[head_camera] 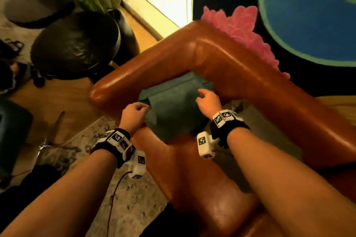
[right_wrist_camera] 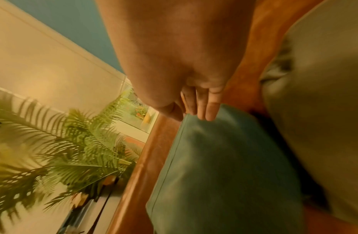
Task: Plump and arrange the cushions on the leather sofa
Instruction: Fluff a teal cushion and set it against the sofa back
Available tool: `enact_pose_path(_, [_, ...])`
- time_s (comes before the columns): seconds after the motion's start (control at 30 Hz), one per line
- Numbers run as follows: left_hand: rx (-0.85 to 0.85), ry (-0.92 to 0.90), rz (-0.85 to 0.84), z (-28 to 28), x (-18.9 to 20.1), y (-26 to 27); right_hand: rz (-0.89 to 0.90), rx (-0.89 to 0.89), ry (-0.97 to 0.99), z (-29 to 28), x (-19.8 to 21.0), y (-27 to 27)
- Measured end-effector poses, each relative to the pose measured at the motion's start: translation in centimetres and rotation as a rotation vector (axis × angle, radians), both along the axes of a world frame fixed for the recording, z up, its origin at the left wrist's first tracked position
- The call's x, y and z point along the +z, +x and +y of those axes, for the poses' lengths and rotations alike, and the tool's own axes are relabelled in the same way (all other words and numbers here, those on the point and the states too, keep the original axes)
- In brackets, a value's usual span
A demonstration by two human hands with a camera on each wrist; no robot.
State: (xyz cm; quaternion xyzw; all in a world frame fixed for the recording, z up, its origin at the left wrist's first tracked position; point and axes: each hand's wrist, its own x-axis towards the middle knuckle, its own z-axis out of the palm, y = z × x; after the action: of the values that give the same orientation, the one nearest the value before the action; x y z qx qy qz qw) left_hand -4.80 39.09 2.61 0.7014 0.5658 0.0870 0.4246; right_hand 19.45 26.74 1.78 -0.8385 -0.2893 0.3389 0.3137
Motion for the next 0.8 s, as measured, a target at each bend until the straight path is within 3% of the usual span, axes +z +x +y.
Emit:
enact_pose_path(0.1, [-0.021,0.080,0.087,3.7,-1.6,0.5,-0.086,-0.103,-0.089,6.4,-1.6,2.6])
enact_pose_path(0.27, [-0.054,-0.359,0.033,6.0,-5.4,2.8,0.033,-0.093,-0.373,10.5,-3.6,4.5])
enact_pose_path(0.33, [0.064,-0.494,-0.045,6.6,-6.7,3.5,0.157,-0.053,-0.439,10.4,-4.2,5.2])
enact_pose_path(0.4, [0.279,-0.749,-0.233,7.1,-8.0,4.1,0.297,-0.036,-0.441,9.8,-5.5,6.1])
enact_pose_path(0.47, [0.389,-0.937,-0.321,7.0,-8.2,4.4,0.324,-0.053,-0.402,9.1,-6.6,6.3])
enact_pose_path(0.63, [0.377,-0.967,-0.180,6.0,-6.1,6.0,-0.129,0.007,-0.464,8.0,-3.3,4.7])
enact_pose_path(0.8, [0.193,-1.039,0.069,6.0,-3.3,3.9,-0.034,0.092,-0.409,5.3,-1.0,5.5])
